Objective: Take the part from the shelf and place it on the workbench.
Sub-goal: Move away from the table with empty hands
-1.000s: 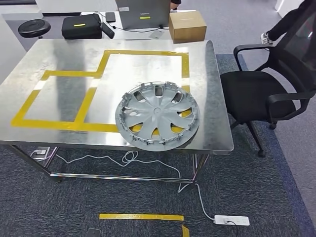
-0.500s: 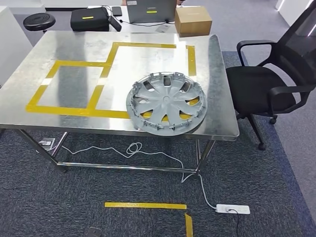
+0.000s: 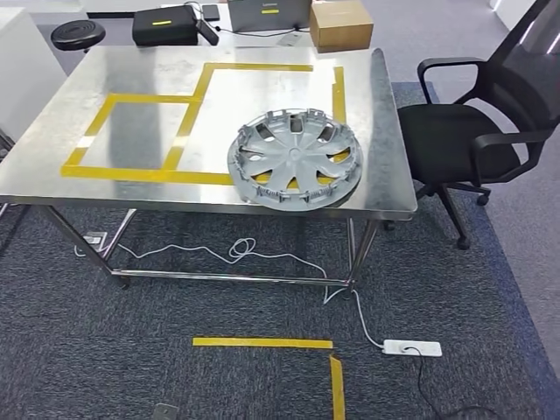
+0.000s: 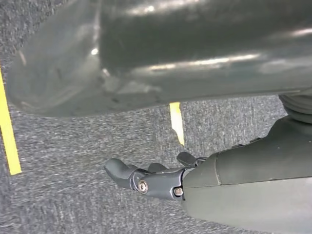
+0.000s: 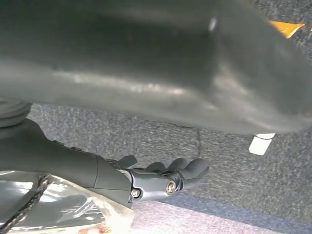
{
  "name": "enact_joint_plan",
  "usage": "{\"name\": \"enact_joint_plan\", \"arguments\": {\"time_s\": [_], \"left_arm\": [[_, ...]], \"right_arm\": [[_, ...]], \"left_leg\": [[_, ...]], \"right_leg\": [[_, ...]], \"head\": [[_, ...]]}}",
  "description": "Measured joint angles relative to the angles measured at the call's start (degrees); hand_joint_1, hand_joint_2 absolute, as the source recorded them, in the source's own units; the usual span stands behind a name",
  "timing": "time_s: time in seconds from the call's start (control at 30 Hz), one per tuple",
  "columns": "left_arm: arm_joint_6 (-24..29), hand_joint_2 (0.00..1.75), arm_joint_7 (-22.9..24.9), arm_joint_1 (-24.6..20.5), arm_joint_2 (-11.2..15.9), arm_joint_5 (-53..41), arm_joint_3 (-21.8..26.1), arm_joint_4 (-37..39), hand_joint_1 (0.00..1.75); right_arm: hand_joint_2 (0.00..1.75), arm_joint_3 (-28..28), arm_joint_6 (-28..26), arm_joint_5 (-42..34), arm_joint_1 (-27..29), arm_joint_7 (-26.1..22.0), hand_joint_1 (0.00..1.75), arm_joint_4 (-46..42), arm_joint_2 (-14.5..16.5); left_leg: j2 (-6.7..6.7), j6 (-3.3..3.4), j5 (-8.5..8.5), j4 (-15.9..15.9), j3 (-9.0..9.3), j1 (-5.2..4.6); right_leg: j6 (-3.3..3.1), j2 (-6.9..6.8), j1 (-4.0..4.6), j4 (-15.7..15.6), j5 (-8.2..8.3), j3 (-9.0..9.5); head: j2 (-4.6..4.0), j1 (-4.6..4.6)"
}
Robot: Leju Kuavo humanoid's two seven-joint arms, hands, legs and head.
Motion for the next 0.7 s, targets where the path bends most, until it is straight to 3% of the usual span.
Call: {"name": "enact_joint_plan", "arguments": {"time_s": [0.07,0.13,0.17,0.2,0.27,0.3,0.33,0.37,0.4,0.43,0.5,0.53,0.57,0.63,0.7], "left_arm": [[0.02,0.00,0.32,0.05,-0.02,0.14,-0.08,-0.26,0.00],[0.03,0.00,0.54,0.20,-0.08,0.26,-0.15,-0.35,0.00],[0.03,0.00,0.58,0.25,-0.10,0.30,-0.19,-0.38,0.00],[0.03,0.00,0.57,0.28,-0.12,0.33,-0.25,-0.40,0.00],[0.02,0.00,0.57,0.27,-0.12,0.37,-0.33,-0.44,0.00],[0.01,0.00,0.57,0.27,-0.11,0.37,-0.35,-0.46,0.00],[0.01,0.00,0.57,0.27,-0.11,0.38,-0.36,-0.48,0.00],[-0.01,0.00,0.57,0.27,-0.10,0.38,-0.36,-0.50,0.00],[-0.02,0.00,0.57,0.27,-0.10,0.38,-0.36,-0.52,0.00],[-0.03,0.00,0.56,0.26,-0.11,0.38,-0.36,-0.52,0.00],[-0.03,0.00,0.55,0.27,-0.14,0.39,-0.39,-0.57,0.00],[-0.03,0.00,0.54,0.28,-0.16,0.40,-0.41,-0.61,0.00],[-0.03,0.00,0.54,0.28,-0.19,0.41,-0.42,-0.65,0.00],[0.00,0.00,0.55,0.34,-0.19,0.47,-0.42,-0.69,0.00],[0.04,0.00,0.60,0.54,-0.17,0.55,-0.42,-0.76,0.00]], "right_arm": [[0.00,0.00,0.01,-0.06,0.00,-0.01,0.00,0.00,0.00],[0.00,0.00,0.03,-0.10,0.07,0.00,0.00,0.00,-0.01],[0.00,0.00,0.04,-0.13,0.12,0.00,0.00,0.00,-0.01],[0.00,0.00,0.05,-0.15,0.17,0.00,0.00,0.00,-0.02],[0.00,0.00,0.07,-0.16,0.20,0.00,0.00,0.00,-0.02],[0.00,0.00,0.09,-0.16,0.21,0.00,0.00,-0.01,-0.02],[0.00,0.00,0.11,-0.16,0.22,0.01,0.00,-0.01,-0.02],[0.00,-0.01,0.14,-0.16,0.24,0.03,0.00,-0.02,-0.02],[0.00,-0.01,0.17,-0.16,0.25,0.06,0.00,-0.03,-0.02],[0.00,-0.02,0.20,-0.16,0.23,0.08,0.00,-0.04,-0.02],[0.00,-0.01,0.24,-0.15,0.08,0.08,0.00,-0.17,-0.02],[0.00,0.01,0.26,-0.14,0.00,0.08,0.00,-0.24,-0.02],[0.00,0.02,0.29,-0.14,-0.02,0.09,0.00,-0.29,-0.02],[0.00,0.00,0.34,-0.18,0.17,0.15,0.00,-0.30,-0.02],[0.00,-0.03,0.37,-0.20,0.34,0.19,0.00,-0.30,-0.02]], "left_leg": [[-0.07,0.61,-0.88,-3.60,1.51,-0.22],[0.03,1.42,-0.48,-3.88,0.65,-0.19],[0.13,1.97,0.02,-3.92,0.07,-0.14],[0.25,2.49,0.65,-4.01,-0.59,-0.11],[0.42,3.12,1.87,-3.98,-2.08,-0.32],[0.48,3.21,2.48,-3.95,-2.88,-0.50],[0.53,3.26,3.11,-3.90,-3.71,-0.69],[0.57,3.26,3.72,-3.83,-4.54,-0.87],[0.58,3.23,4.32,-3.73,-5.35,-1.03],[0.57,3.17,4.88,-3.58,-5.99,-1.14],[0.55,2.88,5.83,-3.19,-7.02,-1.43],[0.57,2.66,6.32,-3.01,-7.34,-1.50],[0.61,2.39,6.79,-2.93,-7.65,-1.52],[0.56,1.74,7.32,-2.77,-8.05,-1.42],[0.36,0.99,4.57,-0.45,-9.01,-1.21]], "right_leg": [[0.69,-0.03,0.10,0.39,0.90,-0.87],[1.40,0.06,0.02,0.68,1.19,-1.47],[1.71,0.21,-0.04,1.61,-0.02,-2.05],[1.95,0.40,-0.09,3.59,-2.24,-2.82],[2.24,0.70,-0.14,10.31,-7.91,-4.72],[2.31,0.77,-0.13,13.82,-9.57,-5.29],[2.30,0.80,-0.12,16.17,-9.80,-5.29],[2.16,0.81,-0.08,16.78,-8.76,-4.47],[1.89,0.83,0.01,15.30,-7.00,-2.61],[1.51,0.85,0.13,11.93,-5.45,0.22],[0.77,0.86,0.50,2.65,-5.05,6.99],[0.50,0.87,0.66,-0.79,-5.63,9.08],[0.30,0.87,0.81,-2.82,-6.16,10.10],[-0.27,0.76,0.76,-3.64,-5.75,9.51],[-1.14,0.52,0.51,-3.83,-4.74,8.63]], "head": [[0.01,-0.06],[0.02,-0.01],[0.02,0.11],[0.01,0.26],[0.00,0.60],[0.00,0.68],[0.00,0.71],[0.00,0.70],[0.00,0.70],[0.01,0.69],[0.02,0.71],[0.02,0.70],[0.02,0.73],[0.01,0.84],[0.00,0.73]]}}
